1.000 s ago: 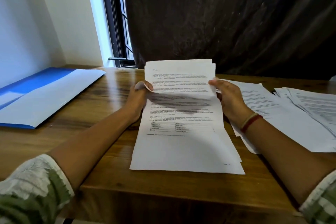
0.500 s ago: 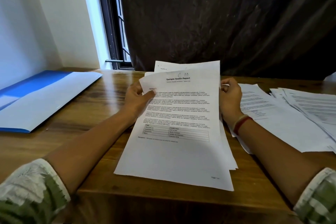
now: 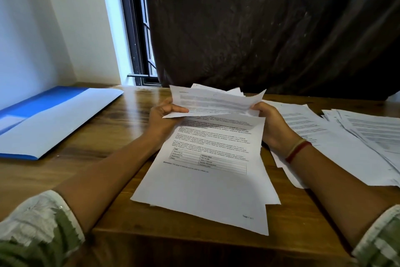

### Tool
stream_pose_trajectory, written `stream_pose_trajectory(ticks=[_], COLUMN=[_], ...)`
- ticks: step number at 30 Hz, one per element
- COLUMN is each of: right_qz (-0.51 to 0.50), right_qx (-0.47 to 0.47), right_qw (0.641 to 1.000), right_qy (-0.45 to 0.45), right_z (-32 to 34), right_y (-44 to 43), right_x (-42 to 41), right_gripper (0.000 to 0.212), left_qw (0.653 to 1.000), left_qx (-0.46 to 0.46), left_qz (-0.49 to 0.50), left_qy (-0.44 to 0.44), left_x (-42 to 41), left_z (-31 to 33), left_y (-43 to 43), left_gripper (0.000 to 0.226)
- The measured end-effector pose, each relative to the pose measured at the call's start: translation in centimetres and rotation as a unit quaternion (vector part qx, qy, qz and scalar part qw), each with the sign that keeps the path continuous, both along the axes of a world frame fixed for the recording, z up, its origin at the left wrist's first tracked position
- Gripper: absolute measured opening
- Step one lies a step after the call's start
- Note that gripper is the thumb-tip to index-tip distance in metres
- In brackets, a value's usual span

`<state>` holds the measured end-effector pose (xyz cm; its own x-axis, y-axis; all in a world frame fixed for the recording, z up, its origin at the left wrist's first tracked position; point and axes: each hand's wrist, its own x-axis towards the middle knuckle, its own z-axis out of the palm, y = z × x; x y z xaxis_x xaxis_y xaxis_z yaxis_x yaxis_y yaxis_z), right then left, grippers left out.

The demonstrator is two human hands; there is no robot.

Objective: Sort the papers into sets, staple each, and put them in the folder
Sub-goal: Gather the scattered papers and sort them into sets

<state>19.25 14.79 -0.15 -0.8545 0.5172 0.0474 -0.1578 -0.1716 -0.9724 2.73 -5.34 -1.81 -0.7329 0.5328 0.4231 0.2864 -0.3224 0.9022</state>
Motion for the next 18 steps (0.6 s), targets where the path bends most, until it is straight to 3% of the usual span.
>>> stream_pose_trajectory(ticks=[2, 6, 11, 14, 16, 18], right_qz=[0.015, -0.036, -0.158, -0.205, -0.201, -0.206], right_qx=[-0.008, 0.008, 0.063, 0.079, 0.117, 0.133], right_qw=[1.0, 0.999, 0.984, 0.971, 0.967, 0.963], right_qy=[0.014, 0.023, 0.049, 0.094, 0.105, 0.115], right_z=[0.1, 0.2, 0.0, 0.3, 0.3, 0.1], right_y=[0.0, 0.1, 0.3, -0.5, -0.8, -0.5], right_x=[-0.1, -0.5, -0.7, -0.6, -0.4, -0.3], right_gripper=[0.049, 0.061, 0.013, 0.025, 0.046, 0.039], left_qw=[0.999, 1.0, 0.998, 0.997, 0.998, 0.999], left_qx=[-0.001, 0.0, 0.008, -0.007, -0.022, -0.013], left_qz=[0.006, 0.024, 0.04, 0.039, 0.032, 0.003], left_qy=[-0.04, 0.001, 0.041, 0.06, 0.057, 0.046], left_x=[-0.1, 0.4, 0.3, 0.0, -0.1, -0.2], left_z=[-0.1, 0.4, 0.6, 0.4, 0.3, 0.0], left_y=[-0.2, -0.4, -0.3, -0.4, -0.5, -0.5], left_gripper=[0.037, 0.029, 0.052, 0.029, 0.026, 0.032])
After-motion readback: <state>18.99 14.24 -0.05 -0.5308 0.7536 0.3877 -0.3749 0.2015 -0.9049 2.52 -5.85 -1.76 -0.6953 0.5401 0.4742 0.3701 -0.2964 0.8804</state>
